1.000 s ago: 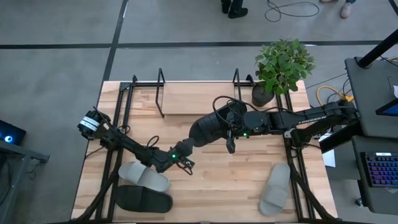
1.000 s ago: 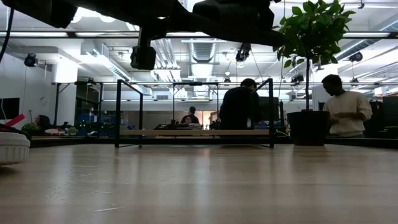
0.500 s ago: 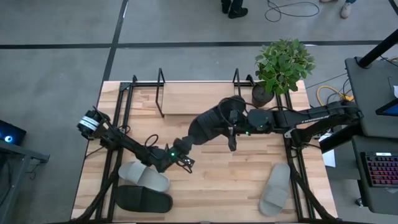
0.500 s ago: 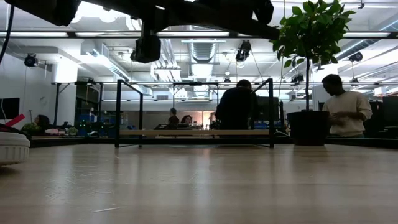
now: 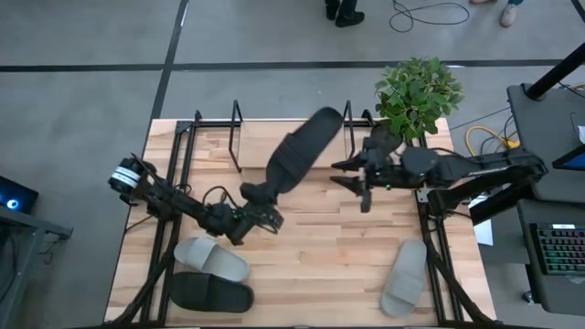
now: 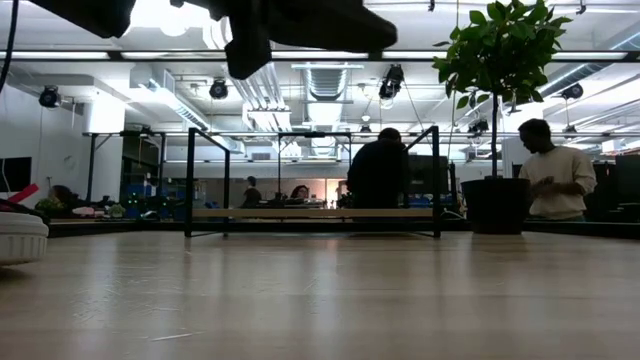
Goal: Pick and place slides into the shelf
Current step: Put the right black slipper on the shelf
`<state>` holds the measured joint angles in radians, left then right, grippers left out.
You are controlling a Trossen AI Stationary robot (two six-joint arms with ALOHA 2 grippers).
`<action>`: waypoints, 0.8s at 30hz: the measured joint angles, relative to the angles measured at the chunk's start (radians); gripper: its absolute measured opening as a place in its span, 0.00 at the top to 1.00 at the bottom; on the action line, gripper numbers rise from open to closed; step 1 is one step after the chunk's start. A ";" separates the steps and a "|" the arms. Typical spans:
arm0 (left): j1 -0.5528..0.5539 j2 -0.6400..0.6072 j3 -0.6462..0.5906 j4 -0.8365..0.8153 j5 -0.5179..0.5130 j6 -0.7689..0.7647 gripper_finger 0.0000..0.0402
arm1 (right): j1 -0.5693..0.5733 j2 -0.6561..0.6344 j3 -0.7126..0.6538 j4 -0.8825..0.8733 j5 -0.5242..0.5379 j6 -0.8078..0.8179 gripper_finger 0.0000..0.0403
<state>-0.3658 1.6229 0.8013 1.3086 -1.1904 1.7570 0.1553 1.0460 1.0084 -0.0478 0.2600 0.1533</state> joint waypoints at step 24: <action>0.159 -0.241 -0.043 -0.460 0.388 -1.110 0.94 | 0.064 -0.014 -0.001 -0.009 0.000 -0.036 0.67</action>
<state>-0.2063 1.3814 0.7578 0.8481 -0.8024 0.6468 0.2190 1.0322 1.0077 -0.0563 0.2604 0.1177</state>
